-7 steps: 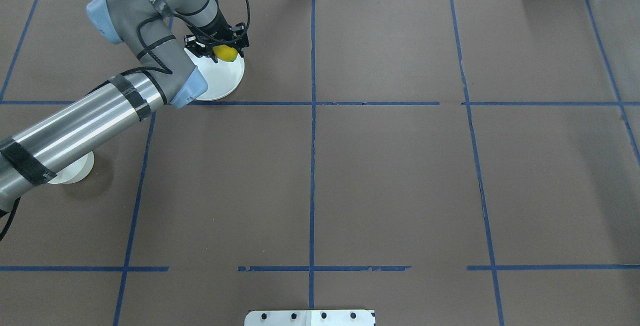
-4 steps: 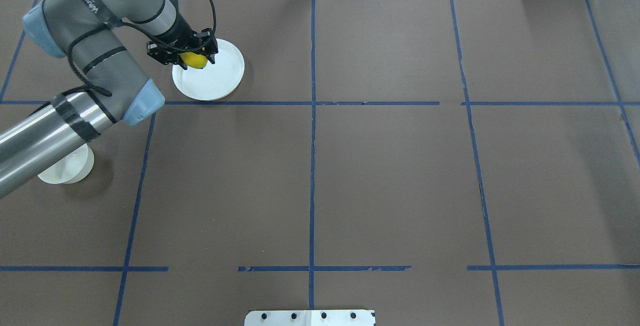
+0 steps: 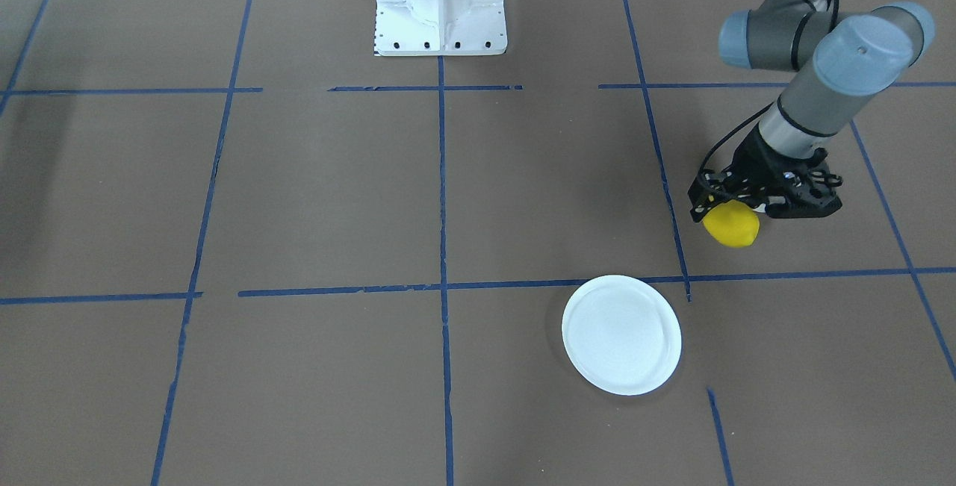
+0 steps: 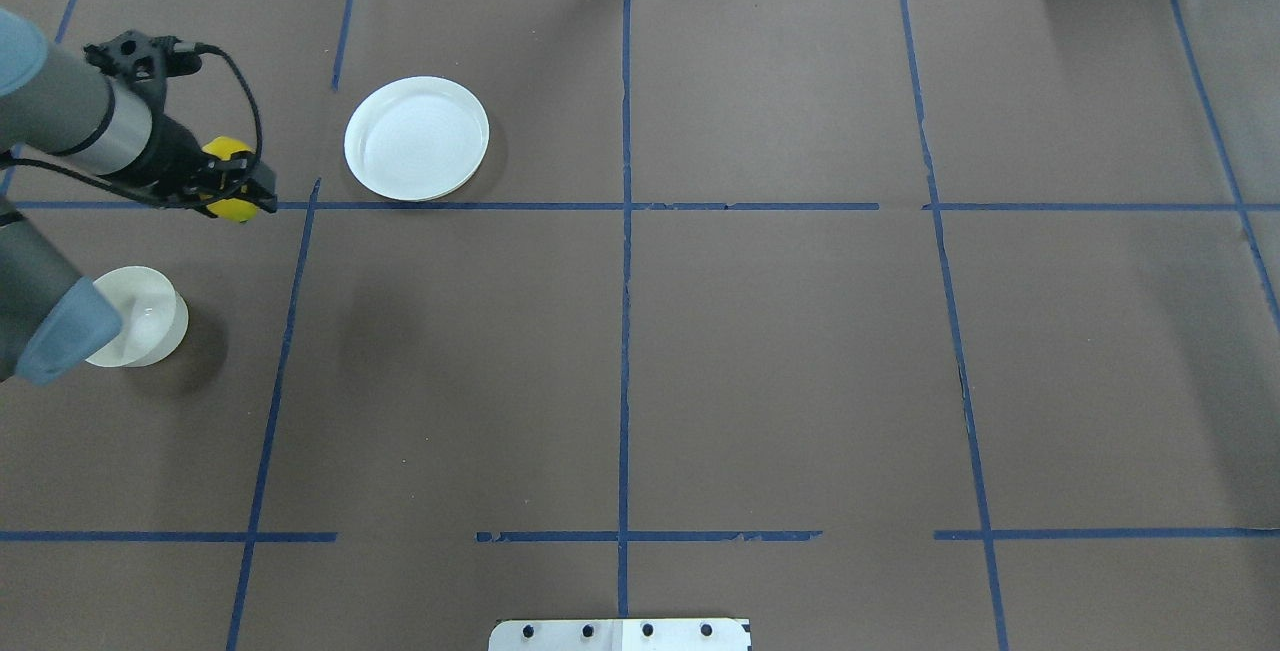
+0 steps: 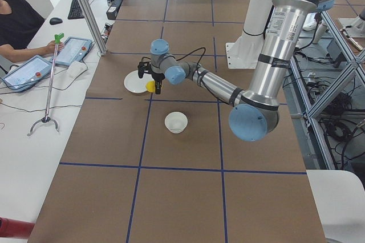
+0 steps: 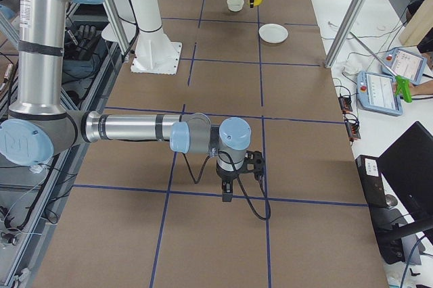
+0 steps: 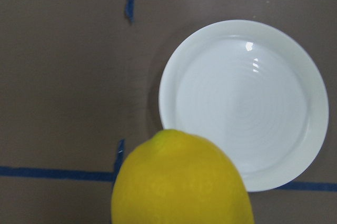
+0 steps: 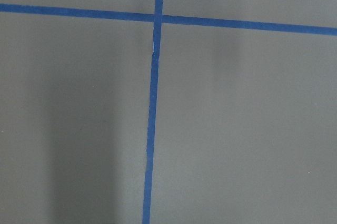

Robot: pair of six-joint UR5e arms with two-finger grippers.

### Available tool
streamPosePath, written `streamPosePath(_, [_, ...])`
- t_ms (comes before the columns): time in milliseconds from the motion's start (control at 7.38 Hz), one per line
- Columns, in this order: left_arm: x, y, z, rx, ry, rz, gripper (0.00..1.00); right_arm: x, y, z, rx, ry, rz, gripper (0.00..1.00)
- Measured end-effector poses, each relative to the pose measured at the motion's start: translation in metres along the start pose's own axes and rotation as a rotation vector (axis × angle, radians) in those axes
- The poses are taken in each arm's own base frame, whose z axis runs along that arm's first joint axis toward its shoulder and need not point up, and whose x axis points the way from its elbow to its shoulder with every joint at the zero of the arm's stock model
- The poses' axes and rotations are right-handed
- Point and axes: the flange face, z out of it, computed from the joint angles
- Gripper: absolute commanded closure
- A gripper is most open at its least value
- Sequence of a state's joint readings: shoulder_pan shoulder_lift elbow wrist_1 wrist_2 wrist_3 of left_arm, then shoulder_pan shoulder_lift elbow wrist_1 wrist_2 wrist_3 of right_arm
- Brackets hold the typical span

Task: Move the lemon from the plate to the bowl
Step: 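Lift the lemon and carry it with the left gripper over the white bowl, then lower the lemon into the white bowl and open the left gripper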

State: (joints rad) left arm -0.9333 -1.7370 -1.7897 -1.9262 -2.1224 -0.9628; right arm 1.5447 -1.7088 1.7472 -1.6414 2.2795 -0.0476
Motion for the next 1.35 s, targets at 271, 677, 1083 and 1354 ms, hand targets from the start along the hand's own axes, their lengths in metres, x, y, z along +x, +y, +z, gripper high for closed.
streamPosePath(271, [-0.068,0.055,-0.011,0.003,-0.003,0.015,0.81,0.0,0.0,0.0,0.0,0.0,0.0,0.0])
streamPosePath(677, [-0.118,0.08,0.011,-0.004,-0.009,0.016,0.8,0.0,0.0,0.0,0.0,0.0,0.0,0.0])
streamPosePath(1083, [-0.129,0.079,0.024,-0.009,-0.014,0.017,0.0,0.0,0.0,0.0,0.0,0.0,0.0,0.0])
streamPosePath(1354, [-0.13,0.079,0.024,-0.01,-0.014,0.02,0.0,0.0,0.0,0.0,0.0,0.0,0.0,0.0])
